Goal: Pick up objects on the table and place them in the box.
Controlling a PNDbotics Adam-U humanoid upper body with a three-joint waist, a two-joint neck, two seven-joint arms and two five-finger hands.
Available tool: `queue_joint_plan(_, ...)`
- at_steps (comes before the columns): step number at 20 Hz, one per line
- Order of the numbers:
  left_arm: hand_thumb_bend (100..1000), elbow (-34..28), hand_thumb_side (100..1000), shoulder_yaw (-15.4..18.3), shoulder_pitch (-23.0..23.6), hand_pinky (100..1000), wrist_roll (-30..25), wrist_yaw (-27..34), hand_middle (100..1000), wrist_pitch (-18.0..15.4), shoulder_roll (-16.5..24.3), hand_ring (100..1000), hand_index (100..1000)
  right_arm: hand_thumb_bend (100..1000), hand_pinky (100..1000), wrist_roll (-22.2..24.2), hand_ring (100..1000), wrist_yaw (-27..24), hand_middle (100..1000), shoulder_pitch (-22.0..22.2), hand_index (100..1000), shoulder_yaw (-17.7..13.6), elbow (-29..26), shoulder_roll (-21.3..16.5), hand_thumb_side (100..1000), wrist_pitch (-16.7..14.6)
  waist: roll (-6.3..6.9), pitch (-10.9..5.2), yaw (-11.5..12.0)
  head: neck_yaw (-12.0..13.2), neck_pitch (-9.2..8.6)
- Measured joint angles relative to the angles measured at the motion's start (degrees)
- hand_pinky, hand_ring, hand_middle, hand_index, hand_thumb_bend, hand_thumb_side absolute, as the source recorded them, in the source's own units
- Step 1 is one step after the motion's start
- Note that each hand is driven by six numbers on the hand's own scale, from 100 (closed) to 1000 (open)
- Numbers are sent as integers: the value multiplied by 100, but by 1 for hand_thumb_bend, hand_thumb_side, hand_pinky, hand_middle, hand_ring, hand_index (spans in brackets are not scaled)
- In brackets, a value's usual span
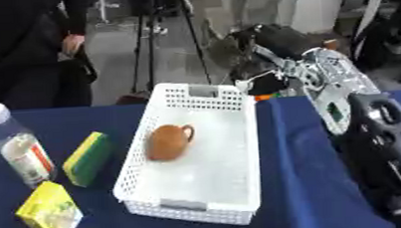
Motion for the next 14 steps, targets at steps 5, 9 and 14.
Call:
queue_joint_plan(5, 100, 0, 810, -3, -8, 882, -7, 5, 544, -5, 0, 737, 724, 100, 306, 73, 366, 12, 219, 0, 378, 98, 0, 124, 336, -131, -5, 1, 28, 0, -3)
queue_joint_plan(9, 100, 0, 809, -3, -12, 882, -14, 6, 544, -12, 0, 737, 724, 100, 316, 112, 372, 33, 222, 7, 385, 187, 0, 151, 336, -248, -14, 1, 31, 13, -4)
queue_joint_plan(14, 100, 0, 807, -4, -14, 881, -24, 7, 545, -10, -1, 737, 724, 100, 348, 139, 408, 93, 255, 62, 424, 239, 9, 153, 342, -342, -8, 1, 35, 40, -5)
